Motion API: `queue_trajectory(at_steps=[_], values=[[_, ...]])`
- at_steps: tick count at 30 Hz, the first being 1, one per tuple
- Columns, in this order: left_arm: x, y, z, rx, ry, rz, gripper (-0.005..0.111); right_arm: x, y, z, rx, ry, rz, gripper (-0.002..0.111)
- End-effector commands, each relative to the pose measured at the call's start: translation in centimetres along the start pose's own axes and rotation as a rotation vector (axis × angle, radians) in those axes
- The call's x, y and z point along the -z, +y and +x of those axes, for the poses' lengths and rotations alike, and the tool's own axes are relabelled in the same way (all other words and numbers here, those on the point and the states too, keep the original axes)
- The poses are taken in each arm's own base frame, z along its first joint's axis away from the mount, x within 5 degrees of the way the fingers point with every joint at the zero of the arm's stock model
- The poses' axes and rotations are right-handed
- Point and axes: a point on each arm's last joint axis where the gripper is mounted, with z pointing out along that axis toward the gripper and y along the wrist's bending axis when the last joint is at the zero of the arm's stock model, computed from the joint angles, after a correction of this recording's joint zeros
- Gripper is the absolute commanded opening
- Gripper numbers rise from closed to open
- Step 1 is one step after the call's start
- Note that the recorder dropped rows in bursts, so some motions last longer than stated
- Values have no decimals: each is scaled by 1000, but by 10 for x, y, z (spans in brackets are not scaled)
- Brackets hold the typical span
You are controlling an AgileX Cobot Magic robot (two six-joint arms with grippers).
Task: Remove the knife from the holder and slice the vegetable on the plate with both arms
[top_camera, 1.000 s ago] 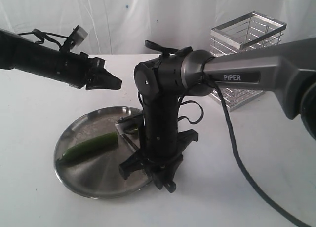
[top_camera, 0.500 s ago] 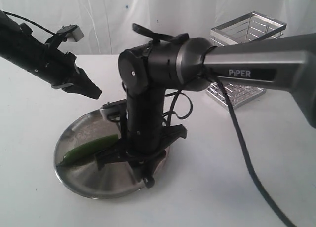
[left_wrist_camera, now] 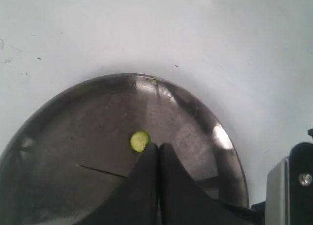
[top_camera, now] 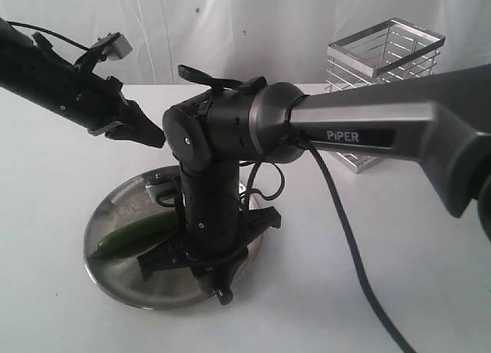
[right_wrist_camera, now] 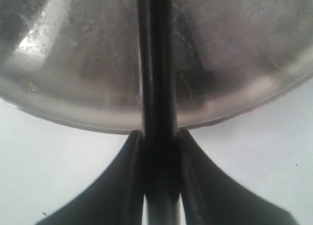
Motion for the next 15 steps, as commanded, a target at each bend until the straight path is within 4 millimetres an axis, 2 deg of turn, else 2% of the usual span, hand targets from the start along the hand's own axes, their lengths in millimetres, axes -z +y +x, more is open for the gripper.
queue_trajectory(at_steps=[1, 5, 8, 15], values=[[-20, 9, 19, 146, -9, 51, 0, 1, 2, 1, -4, 0, -2, 0], [-30, 15, 31, 221, -23, 36, 0, 0, 4, 2, -16, 10, -25, 0], [-33, 16, 38, 212, -22, 24, 0, -2, 5, 2, -22, 18, -33, 0], [-34, 15, 38, 217, -32, 42, 0, -9, 5, 1, -60, 37, -35, 0]])
